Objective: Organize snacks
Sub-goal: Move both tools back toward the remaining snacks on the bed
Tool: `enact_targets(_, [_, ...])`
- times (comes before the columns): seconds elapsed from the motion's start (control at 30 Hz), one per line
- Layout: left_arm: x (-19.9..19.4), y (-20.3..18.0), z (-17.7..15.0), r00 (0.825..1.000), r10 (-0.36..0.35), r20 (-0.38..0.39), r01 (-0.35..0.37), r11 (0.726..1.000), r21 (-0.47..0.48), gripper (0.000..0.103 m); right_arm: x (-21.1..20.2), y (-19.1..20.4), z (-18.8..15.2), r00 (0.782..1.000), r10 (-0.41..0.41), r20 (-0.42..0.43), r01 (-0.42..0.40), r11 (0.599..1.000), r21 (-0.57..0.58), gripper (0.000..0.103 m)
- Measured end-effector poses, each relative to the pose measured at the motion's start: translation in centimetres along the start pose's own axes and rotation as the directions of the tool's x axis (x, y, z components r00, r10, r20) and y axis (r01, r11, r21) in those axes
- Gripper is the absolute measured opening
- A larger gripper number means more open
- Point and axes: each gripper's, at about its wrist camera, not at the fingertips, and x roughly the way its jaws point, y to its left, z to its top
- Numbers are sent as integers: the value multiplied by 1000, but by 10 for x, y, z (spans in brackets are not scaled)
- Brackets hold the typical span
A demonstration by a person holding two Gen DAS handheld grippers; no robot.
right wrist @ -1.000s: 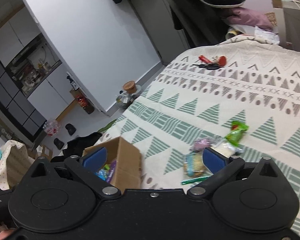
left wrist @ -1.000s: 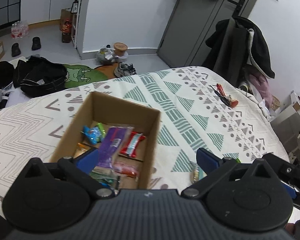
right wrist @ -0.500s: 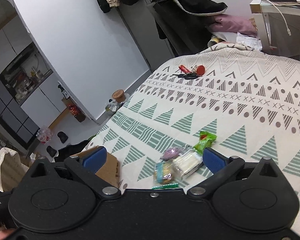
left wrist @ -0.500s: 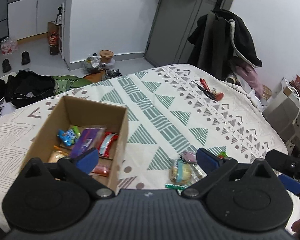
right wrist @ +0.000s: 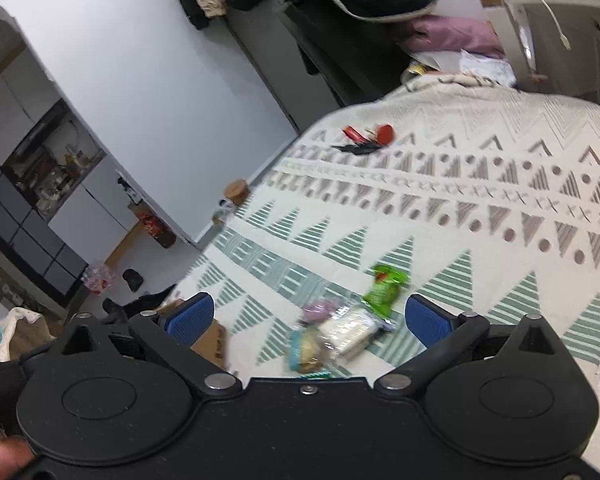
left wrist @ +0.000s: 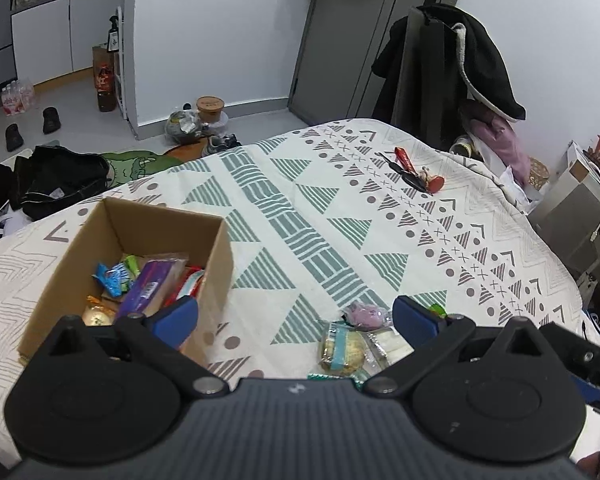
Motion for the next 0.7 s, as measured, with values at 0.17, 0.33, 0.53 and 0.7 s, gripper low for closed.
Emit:
enact_targets(0.17, [18, -8, -3, 999, -23, -29, 23, 1000, 7, 103, 11, -14, -2, 998, -44, -37, 45, 999, 15, 103])
enact_targets(0.33, [42, -12, -11, 996, -58, -70, 58, 998, 3, 100, 25, -24, -2, 997, -58, -56, 60, 997, 43, 103])
enact_targets(0.53, [74, -12, -21, 989, -68, -132, 67, 998, -9, 87, 46, -39, -3, 993, -63, -101, 74, 992, 102, 101])
enact_targets(0.7, [100, -8, -29, 980, -71, -186, 69, 998, -17, 75, 67, -41, -5, 986, -73, -149, 91, 989, 114, 97])
